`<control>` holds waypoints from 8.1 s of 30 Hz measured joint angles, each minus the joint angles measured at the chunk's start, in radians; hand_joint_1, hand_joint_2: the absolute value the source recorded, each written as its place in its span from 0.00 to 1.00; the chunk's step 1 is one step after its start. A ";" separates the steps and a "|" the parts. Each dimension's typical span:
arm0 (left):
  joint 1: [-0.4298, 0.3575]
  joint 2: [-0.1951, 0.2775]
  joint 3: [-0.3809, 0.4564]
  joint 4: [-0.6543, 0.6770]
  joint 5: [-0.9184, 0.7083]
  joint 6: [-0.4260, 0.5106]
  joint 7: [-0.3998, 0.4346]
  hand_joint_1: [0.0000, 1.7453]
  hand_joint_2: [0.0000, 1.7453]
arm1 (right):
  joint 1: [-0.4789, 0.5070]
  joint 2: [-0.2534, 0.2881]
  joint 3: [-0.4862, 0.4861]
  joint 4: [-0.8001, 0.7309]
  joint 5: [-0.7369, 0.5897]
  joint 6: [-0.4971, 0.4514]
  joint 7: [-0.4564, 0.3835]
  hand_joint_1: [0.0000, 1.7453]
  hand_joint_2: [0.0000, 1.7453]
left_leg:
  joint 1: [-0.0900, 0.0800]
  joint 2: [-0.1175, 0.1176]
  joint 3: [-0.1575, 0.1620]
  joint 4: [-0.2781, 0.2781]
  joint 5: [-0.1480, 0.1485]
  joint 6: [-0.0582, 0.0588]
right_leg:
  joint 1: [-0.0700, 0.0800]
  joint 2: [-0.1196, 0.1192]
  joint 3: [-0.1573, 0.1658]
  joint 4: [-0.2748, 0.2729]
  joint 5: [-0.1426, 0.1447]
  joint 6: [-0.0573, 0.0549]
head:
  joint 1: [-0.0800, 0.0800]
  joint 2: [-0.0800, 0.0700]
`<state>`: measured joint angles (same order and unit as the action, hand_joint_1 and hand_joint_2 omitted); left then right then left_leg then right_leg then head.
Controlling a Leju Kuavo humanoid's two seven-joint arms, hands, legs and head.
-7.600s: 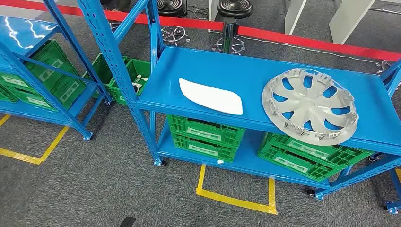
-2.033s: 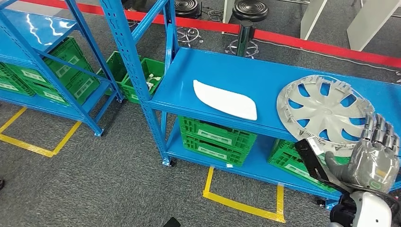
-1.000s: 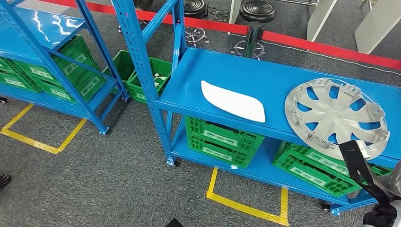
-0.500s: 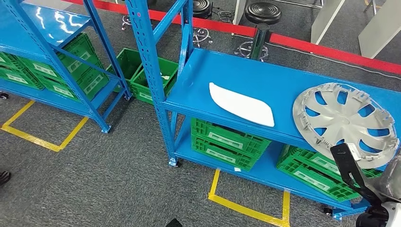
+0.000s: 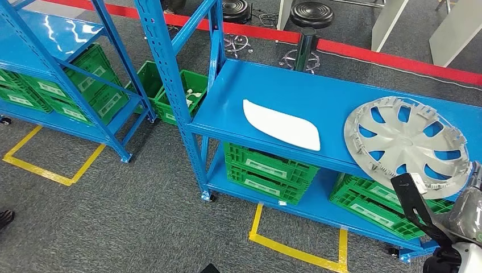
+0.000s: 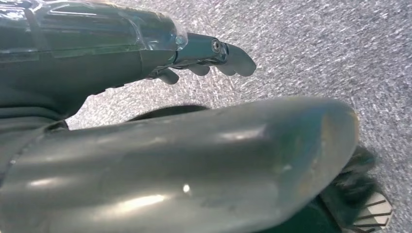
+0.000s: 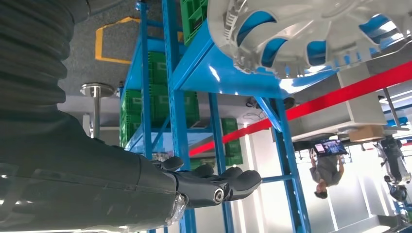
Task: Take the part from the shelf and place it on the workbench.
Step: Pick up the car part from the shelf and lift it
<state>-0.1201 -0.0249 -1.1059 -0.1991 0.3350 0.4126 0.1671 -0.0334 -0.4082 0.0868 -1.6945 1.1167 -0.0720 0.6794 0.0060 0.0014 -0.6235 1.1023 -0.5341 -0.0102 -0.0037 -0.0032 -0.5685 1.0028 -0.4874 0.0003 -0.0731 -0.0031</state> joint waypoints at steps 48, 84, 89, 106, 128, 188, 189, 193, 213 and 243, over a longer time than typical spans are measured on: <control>-0.001 0.001 -0.023 0.000 -0.023 -0.013 0.021 0.00 0.00 | 0.027 -0.002 0.027 0.000 -0.203 -0.130 -0.010 0.00 0.00 | -0.005 -0.002 0.151 -0.097 -0.047 0.016 | 0.003 0.005 -0.073 0.026 0.045 0.012 | 0.007 0.000; -0.004 0.003 -0.023 0.003 -0.010 0.016 0.062 0.00 0.00 | 0.017 -0.058 0.192 -0.170 -0.703 -0.501 -0.188 0.00 0.00 | -0.005 0.000 0.071 -0.096 0.021 0.022 | -0.026 0.010 0.010 -0.005 0.002 0.046 | 0.009 0.000; -0.004 0.002 -0.024 0.003 -0.010 0.016 0.062 0.00 0.00 | 0.014 -0.069 0.207 -0.185 -0.655 -0.481 -0.170 0.00 0.00 | -0.002 0.000 0.071 -0.097 0.022 0.016 | -0.024 0.010 0.010 -0.005 0.001 0.043 | 0.009 0.000; -0.005 0.002 -0.025 0.003 -0.054 0.015 0.063 0.00 0.00 | -0.025 -0.148 0.232 -0.160 -0.308 0.082 -0.001 0.00 1.00 | -0.003 0.001 0.071 -0.097 0.022 0.015 | -0.025 0.010 0.012 -0.008 0.003 0.042 | 0.009 0.000; -0.023 0.006 -0.079 0.003 -0.135 -0.041 0.063 0.00 0.00 | -0.276 -0.354 0.239 0.343 -0.316 0.417 0.000 0.00 1.00 | -0.003 -0.001 0.070 -0.097 0.022 0.015 | -0.025 0.010 0.012 -0.008 0.004 0.041 | 0.009 0.000; -0.049 0.083 -0.100 0.003 -0.224 -0.022 0.063 0.00 0.00 | -0.381 0.038 0.510 0.268 -0.352 -0.164 -0.337 0.00 1.00 | 0.003 0.029 0.072 -0.098 0.020 0.012 | -0.018 0.026 0.012 -0.008 0.007 0.036 | 0.009 0.000; -0.056 0.089 -0.100 0.003 -0.232 -0.025 0.063 0.00 0.00 | -0.388 0.053 0.523 0.290 -0.381 -0.165 -0.343 0.00 1.00 | 0.003 0.028 0.072 -0.098 0.021 0.011 | -0.018 0.026 0.012 -0.008 0.007 0.035 | 0.009 0.000; -0.073 0.117 -0.100 -0.001 -0.293 -0.043 0.063 0.00 0.00 | -0.420 0.089 0.550 0.434 -0.518 -0.194 -0.390 0.00 1.00 | 0.003 0.021 0.071 -0.098 0.021 0.011 | -0.019 0.024 0.012 -0.008 0.007 0.035 | 0.009 0.000; -0.082 0.177 -0.101 -0.023 -0.363 -0.075 0.063 0.00 0.00 | -0.551 0.117 0.599 0.917 -0.522 -0.147 -0.247 0.00 1.00 | 0.003 -0.009 0.075 -0.097 0.023 0.008 | -0.019 0.013 0.016 -0.010 0.006 0.035 | 0.009 0.000; -0.072 0.168 -0.101 -0.028 -0.409 -0.068 0.063 0.00 0.00 | -0.612 0.101 0.592 0.982 -0.574 -0.048 -0.108 0.00 1.00 | 0.003 -0.012 0.089 -0.098 0.023 0.009 | -0.018 0.008 0.036 -0.019 0.005 0.039 | 0.009 0.000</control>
<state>-0.1916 0.1429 -1.2070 -0.2270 -0.0742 0.3450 0.2304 -0.6450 -0.3067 0.6789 -0.7128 0.5429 -0.1196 0.5714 0.0094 -0.0103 -0.5343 1.0046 -0.5106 -0.0014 -0.0221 0.0052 -0.5323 0.9840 -0.4824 0.0397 -0.0645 -0.0030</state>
